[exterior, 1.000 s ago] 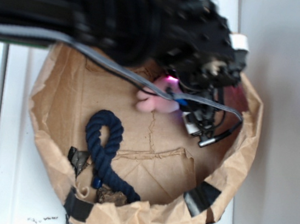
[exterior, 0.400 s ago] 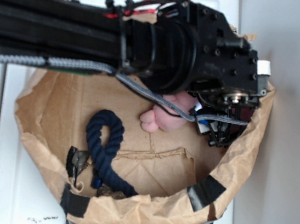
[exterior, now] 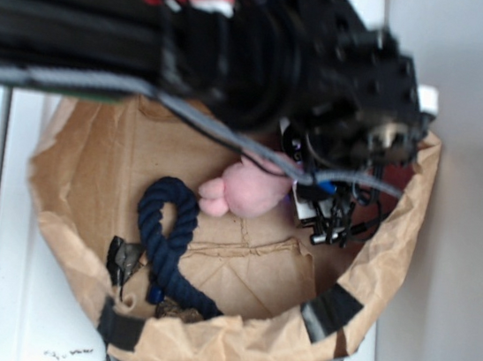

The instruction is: Grab the pink bunny.

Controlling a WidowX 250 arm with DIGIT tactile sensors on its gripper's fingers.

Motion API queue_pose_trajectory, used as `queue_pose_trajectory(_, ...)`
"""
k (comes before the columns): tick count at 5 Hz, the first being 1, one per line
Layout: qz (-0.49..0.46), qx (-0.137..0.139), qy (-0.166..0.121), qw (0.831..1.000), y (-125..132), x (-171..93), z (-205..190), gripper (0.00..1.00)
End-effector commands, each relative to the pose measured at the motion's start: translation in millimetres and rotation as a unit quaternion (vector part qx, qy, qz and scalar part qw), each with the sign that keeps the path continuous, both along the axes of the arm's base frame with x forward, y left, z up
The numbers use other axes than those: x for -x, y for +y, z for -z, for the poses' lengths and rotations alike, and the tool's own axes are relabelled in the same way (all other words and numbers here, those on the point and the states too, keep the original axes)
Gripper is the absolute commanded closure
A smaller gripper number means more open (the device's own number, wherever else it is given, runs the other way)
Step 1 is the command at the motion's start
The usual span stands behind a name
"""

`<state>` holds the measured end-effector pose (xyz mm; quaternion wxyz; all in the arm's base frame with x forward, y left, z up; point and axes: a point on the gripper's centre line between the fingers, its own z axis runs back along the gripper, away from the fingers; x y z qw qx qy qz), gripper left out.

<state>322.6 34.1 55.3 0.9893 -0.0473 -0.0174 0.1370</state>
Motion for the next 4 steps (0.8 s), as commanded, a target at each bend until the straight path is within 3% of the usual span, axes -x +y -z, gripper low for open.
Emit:
queue_pose_trajectory(1, 0.026, 0.08, -0.028, 0.996, -17, 3, -110, 1.0)
queue_pose_trajectory(2, 0.056, 0.075, -0.014, 0.995, -23, 10, -121, 1.0)
queue_pose_trajectory(3, 0.069, 0.064, -0.021, 0.995, -22, 17, -124, 1.0)
queue_pose_trajectory(4, 0.08, 0.005, -0.029, 0.996, -22, 27, -130, 0.28)
